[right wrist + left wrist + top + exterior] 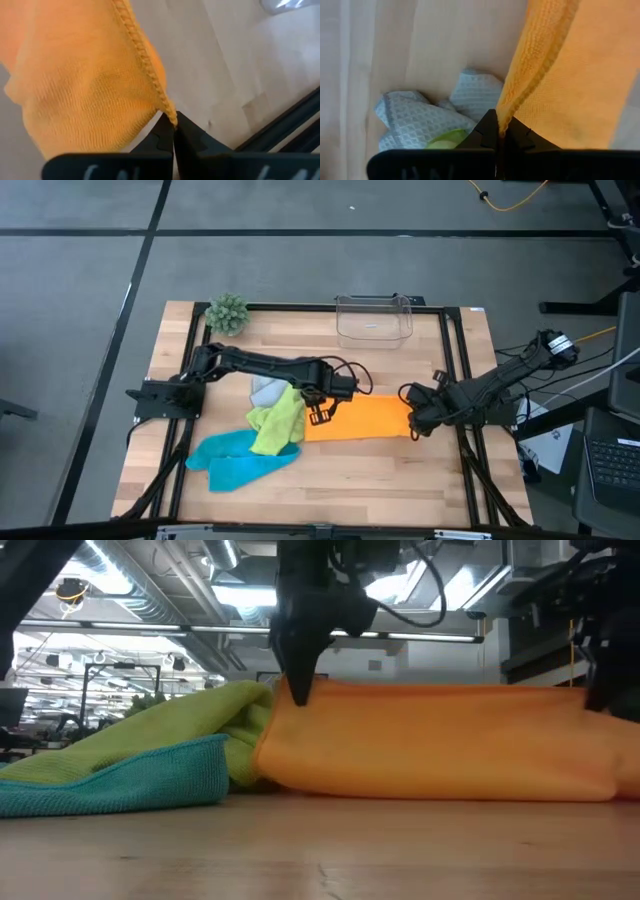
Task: Fold microfiber towels
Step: Fold the orange microfiber cloth
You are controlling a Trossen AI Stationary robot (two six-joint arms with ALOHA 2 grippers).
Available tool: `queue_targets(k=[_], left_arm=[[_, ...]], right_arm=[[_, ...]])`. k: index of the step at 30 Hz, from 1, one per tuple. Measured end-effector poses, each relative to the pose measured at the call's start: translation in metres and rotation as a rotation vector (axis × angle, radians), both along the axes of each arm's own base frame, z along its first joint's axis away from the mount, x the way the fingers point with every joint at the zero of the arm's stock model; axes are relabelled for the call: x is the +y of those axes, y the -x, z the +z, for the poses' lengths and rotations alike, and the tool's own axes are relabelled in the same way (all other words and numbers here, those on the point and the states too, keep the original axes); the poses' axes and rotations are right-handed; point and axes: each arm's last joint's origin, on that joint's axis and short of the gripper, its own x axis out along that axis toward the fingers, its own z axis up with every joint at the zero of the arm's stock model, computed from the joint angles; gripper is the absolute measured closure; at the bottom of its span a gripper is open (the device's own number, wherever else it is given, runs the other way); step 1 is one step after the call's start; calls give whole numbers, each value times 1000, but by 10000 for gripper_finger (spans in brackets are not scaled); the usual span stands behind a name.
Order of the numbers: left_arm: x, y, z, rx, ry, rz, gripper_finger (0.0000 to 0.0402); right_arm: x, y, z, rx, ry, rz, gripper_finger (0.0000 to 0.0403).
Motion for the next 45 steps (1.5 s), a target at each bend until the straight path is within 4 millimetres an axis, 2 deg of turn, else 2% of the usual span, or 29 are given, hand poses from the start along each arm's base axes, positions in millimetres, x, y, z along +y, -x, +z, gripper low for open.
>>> queue_targets(k=[5,12,16,22,27,30,36,40,45], left_arm=[[7,2,-7,18,-4,17,389],[5,1,-8,16,-5,13,329],[5,5,-4,61,-7,14,308],[8,17,31,149,-14,74,305],[3,14,67,-13,3,35,306],[0,15,75,-23,6,36,307],[-7,19,83,-37,13,1,307],[-13,25,91,-52,15,-59,307],[-19,29,98,-71,17,-76,307]], right_arm=[[-4,-2,0,-12,6,-26,365],[-7,-4,0,5,13,3,287],[-7,-4,0,5,14,2,263],[-5,-9,13,-26,1,8,263],[-3,-14,23,-61,-14,27,272],[-2,-14,23,-60,-35,26,274],[4,-18,8,-91,-144,69,275],[12,-19,-13,-134,-206,185,275],[12,-12,-43,-166,-228,168,275]])
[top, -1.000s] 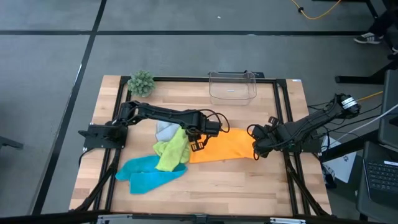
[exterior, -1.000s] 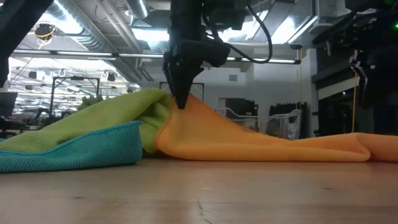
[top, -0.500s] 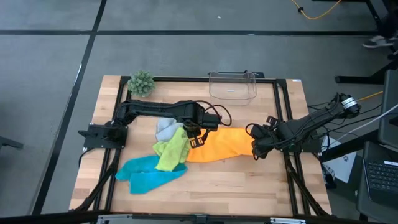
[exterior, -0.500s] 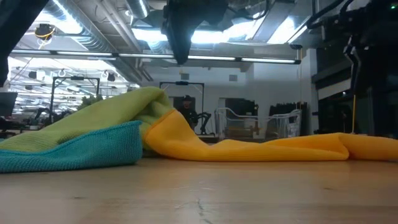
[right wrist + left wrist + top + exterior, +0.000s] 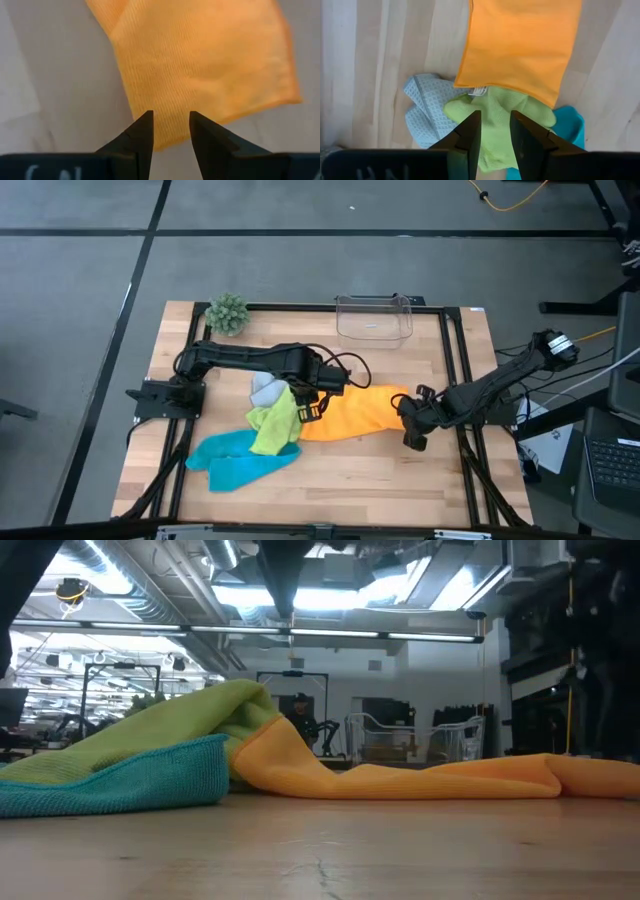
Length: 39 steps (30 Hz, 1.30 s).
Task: Fold microfiber towels
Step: Fold the orange microfiber cloth
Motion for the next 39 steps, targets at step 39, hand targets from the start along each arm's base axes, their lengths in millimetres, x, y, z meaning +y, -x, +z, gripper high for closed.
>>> queue_targets(k=[39], left_arm=[[-7,1,1,-4,-72,-52,307]], right_arm=[[24,-46,8,-286,71,99,323]])
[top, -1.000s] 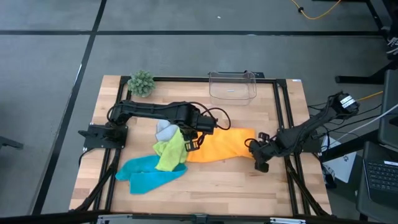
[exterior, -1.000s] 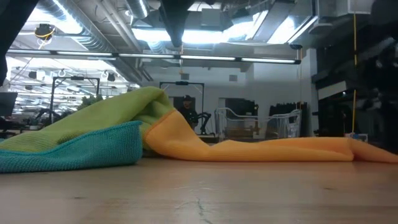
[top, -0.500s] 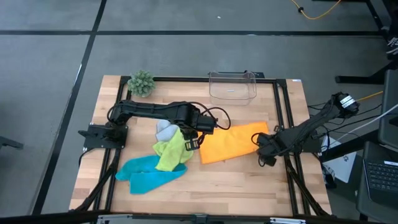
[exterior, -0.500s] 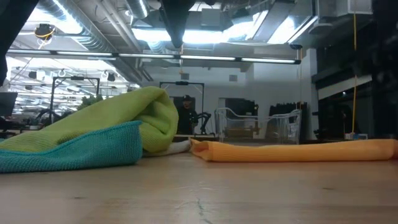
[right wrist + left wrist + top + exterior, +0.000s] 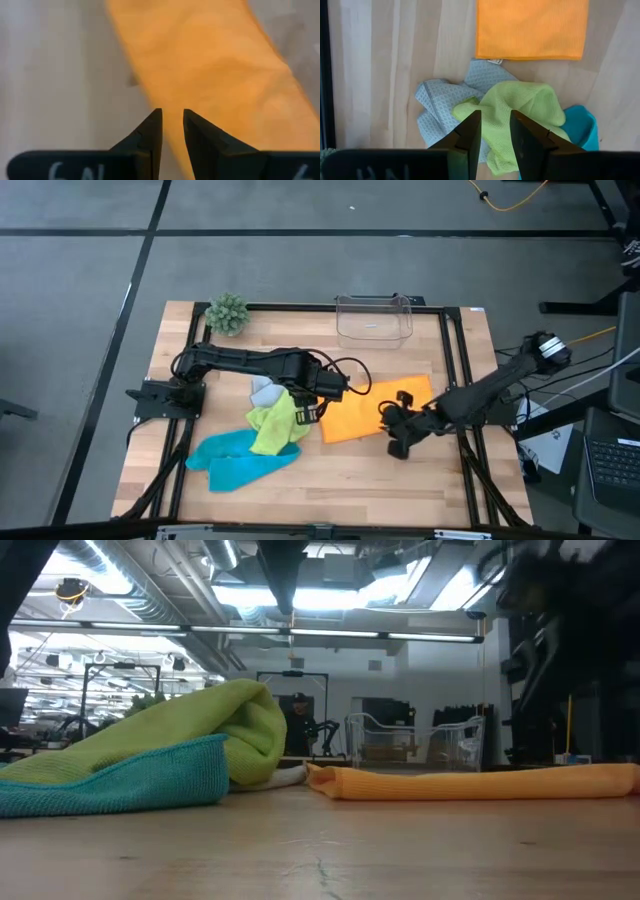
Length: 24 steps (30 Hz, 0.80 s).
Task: Fold microfiber towels
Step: Fold the orange microfiber cloth
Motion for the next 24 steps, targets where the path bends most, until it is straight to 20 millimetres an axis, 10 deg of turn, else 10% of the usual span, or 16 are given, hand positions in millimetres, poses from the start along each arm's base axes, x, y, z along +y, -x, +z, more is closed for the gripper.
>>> queue_targets(k=[9,16,24], left_arm=[[0,0,0,-4,-4,8,307],[1,-1,0,-20,-44,24,307],[-1,0,0,-16,-73,10,307]], right_arm=[[-14,-32,-59,103,-28,-192,330],[4,-53,-55,25,-275,213,330],[4,-27,-48,242,-301,75,331]])
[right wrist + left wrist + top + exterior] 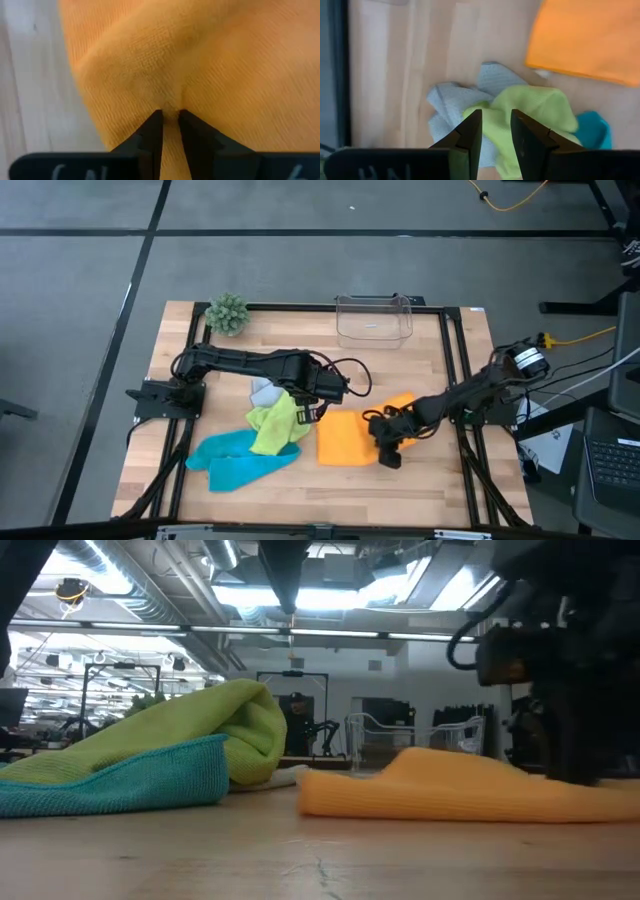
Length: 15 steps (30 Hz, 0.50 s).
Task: Fold microfiber towels
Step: Fold the orange microfiber cloth
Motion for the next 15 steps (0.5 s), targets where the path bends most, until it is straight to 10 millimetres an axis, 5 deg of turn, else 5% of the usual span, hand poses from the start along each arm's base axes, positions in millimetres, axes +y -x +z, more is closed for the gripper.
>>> queue_targets(k=[4,9,15], left_arm=[[-1,1,0,-5,-34,12,307],[-31,5,-5,39,259,10,307],[-65,20,-54,262,339,5,317]], right_arm=[[3,7,7,-31,75,-15,331],[1,12,33,-165,172,-36,331],[4,25,55,-232,163,5,331]])
